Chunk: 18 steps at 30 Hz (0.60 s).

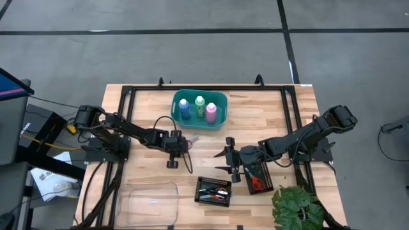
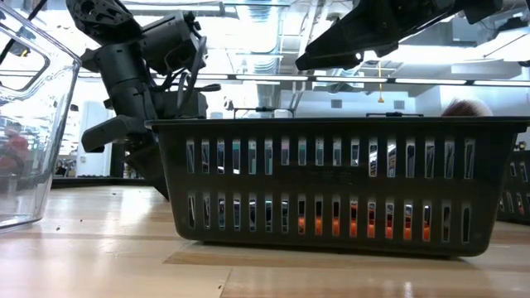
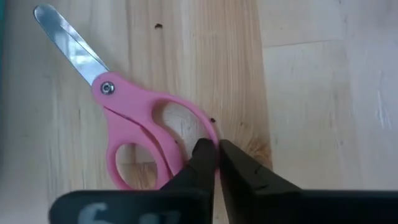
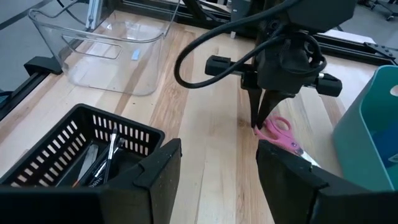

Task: Pick & Place Paint Supplies

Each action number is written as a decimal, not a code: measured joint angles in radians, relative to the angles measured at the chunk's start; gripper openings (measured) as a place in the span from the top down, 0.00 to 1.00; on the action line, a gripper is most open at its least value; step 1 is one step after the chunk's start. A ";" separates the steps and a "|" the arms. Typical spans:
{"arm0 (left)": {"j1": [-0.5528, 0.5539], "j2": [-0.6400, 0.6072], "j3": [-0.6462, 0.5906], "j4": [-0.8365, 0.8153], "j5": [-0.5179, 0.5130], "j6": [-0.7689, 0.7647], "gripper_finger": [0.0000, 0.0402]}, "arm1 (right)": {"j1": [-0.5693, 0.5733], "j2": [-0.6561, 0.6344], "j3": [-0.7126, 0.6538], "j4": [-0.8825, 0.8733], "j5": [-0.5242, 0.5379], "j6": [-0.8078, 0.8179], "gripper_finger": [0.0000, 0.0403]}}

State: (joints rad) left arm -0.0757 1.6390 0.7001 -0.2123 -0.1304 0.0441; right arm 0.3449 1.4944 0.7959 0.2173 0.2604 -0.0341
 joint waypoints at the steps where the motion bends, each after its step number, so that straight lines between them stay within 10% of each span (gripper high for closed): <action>1: -0.005 0.000 0.000 0.001 -0.009 -0.003 0.99 | 0.000 0.000 0.000 0.000 0.000 0.000 0.51; 18: -0.094 -0.119 -0.005 0.022 -0.177 -0.052 1.00 | 0.001 0.029 -0.010 0.160 -0.081 0.001 0.51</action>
State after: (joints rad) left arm -0.1696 1.5201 0.6950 -0.1900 -0.3071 -0.0078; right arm 0.3458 1.5237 0.7855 0.3770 0.1791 -0.0327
